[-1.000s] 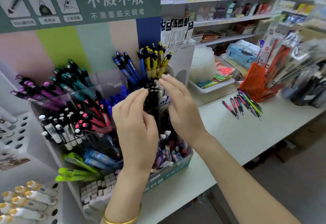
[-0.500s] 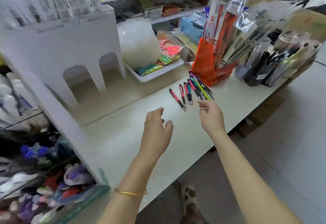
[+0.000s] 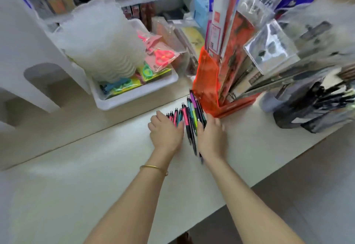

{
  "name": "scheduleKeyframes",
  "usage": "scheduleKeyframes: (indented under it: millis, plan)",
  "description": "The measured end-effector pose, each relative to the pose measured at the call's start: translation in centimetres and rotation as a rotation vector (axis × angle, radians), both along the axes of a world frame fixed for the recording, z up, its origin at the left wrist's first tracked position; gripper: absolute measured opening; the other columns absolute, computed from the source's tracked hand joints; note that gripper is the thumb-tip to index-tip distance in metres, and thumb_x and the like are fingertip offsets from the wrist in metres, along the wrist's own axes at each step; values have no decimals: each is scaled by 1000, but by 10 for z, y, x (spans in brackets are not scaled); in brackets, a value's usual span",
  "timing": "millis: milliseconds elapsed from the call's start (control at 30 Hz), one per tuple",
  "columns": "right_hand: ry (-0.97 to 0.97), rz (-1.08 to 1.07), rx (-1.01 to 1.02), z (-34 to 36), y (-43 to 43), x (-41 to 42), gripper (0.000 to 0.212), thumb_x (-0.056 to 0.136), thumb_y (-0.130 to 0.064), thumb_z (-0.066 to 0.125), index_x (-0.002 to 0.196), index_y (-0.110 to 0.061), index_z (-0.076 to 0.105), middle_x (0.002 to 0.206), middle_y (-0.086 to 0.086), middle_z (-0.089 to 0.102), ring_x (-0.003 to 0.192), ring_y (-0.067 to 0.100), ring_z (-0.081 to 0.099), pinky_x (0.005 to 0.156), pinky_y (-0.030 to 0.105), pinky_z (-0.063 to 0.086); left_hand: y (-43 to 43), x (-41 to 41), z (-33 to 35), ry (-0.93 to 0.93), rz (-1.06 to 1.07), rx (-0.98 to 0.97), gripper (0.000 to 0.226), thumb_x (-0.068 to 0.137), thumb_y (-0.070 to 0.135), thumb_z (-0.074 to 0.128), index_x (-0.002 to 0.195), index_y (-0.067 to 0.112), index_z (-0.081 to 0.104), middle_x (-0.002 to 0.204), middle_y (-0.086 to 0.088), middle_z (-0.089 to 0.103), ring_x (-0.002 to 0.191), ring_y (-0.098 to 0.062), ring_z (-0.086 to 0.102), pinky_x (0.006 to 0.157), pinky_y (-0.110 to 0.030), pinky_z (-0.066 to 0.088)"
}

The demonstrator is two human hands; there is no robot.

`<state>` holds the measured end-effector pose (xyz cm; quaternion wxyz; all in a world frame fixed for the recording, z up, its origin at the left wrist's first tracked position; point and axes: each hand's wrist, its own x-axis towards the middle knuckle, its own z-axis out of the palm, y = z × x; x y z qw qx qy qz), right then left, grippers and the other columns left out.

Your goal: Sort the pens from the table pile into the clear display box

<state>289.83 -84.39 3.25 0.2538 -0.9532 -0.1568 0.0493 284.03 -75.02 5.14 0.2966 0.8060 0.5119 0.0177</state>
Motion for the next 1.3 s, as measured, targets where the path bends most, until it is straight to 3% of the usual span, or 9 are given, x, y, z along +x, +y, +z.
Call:
scheduleKeyframes:
  millis: [233, 400, 633, 733, 867, 933, 1067, 1200, 1300]
  plan:
    - [45, 72, 115, -13, 4, -1, 41, 88, -21, 62, 127, -11, 56, 112, 12, 57, 104, 33, 53, 90, 43, 45, -10, 20, -5, -41, -31, -35, 70, 89, 47, 59, 134, 0, 33, 135, -17, 36, 124, -35, 34, 97, -40, 37]
    - [125, 259, 256, -17, 9, -9, 18, 83, -10, 59, 101, -10, 63, 93, 11, 58, 88, 28, 54, 71, 35, 43, -4, 25, -3, -94, 7, -114, 69, 91, 52, 54, 134, 1, 35, 135, -18, 36, 127, -36, 31, 101, -41, 32]
    - [272, 331, 347, -13, 5, -39, 16, 81, -10, 62, 98, -12, 61, 92, 5, 56, 94, 18, 51, 76, 33, 45, 10, 17, 0, 8, 61, -103, 68, 90, 58, 49, 132, 5, 40, 135, -14, 38, 128, -33, 32, 99, -44, 36]
    - [372, 399, 366, -10, 1, -38, 11, 84, -8, 59, 94, -8, 63, 92, 8, 56, 91, 15, 49, 77, 27, 41, 14, 16, 2, 68, 17, -101, 63, 86, 48, 58, 130, 6, 39, 134, -11, 37, 127, -32, 32, 96, -42, 38]
    - [518, 147, 483, -3, -7, -18, 37, 71, -15, 42, 95, -13, 69, 83, 1, 62, 80, 16, 56, 76, 27, 43, 14, 10, 1, 115, -47, -66, 56, 84, 34, 60, 128, 8, 39, 133, -11, 36, 123, -32, 33, 93, -40, 38]
    - [485, 30, 531, -1, -1, -5, 23, 74, -17, 44, 89, -24, 61, 81, -3, 61, 79, 24, 61, 75, 35, 49, 12, 4, -1, 118, -91, -20, 53, 84, 31, 59, 128, 9, 39, 132, -12, 36, 120, -33, 35, 91, -39, 39]
    - [452, 50, 419, 4, 32, 12, 14, 89, -16, 59, 103, -14, 57, 96, 10, 60, 82, 29, 58, 73, 32, 44, 11, -7, -5, 81, -169, -9, 60, 85, 28, 60, 139, 14, 36, 133, -13, 36, 121, -33, 34, 95, -38, 39]
    - [338, 121, 87, 10, 46, 15, 67, 90, -44, 59, 145, -23, 28, 126, 11, 46, 107, 31, 54, 72, 33, 36, 8, -19, 0, 105, -262, -5, 90, 81, 41, 69, 150, 15, 17, 140, -12, 32, 127, -32, 31, 99, -39, 35]
    - [335, 204, -58, 12, 51, 18, 55, 90, -45, 57, 137, -23, 41, 123, 9, 42, 103, 33, 58, 73, 33, 40, -1, -34, 3, 204, -309, 73, 116, 72, 54, 74, 153, 15, 1, 146, -7, 26, 132, -28, 28, 102, -40, 32]
